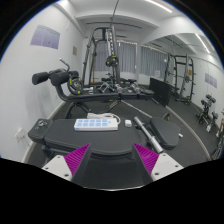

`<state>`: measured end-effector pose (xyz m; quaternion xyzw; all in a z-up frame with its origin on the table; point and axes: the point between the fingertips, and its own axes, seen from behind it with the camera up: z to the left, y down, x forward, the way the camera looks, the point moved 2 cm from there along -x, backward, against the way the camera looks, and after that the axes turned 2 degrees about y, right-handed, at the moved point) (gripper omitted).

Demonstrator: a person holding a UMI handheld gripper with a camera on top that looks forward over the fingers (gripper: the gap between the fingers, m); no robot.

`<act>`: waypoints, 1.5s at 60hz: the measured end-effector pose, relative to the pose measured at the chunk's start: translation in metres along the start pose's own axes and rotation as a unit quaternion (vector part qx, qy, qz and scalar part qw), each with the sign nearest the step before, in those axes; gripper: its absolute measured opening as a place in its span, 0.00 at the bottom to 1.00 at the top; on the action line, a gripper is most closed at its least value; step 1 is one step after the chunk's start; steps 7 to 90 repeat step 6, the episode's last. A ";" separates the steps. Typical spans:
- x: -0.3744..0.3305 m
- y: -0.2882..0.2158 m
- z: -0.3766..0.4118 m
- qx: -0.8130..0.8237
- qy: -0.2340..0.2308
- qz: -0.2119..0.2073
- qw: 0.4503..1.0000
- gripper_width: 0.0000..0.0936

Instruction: Unplug charger

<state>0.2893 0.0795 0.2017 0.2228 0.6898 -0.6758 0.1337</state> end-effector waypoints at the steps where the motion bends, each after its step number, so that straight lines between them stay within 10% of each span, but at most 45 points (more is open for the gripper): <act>1: -0.003 0.002 0.002 -0.001 -0.001 0.000 1.000 0.91; 90: -0.020 0.004 0.012 0.001 -0.009 0.002 1.000 0.91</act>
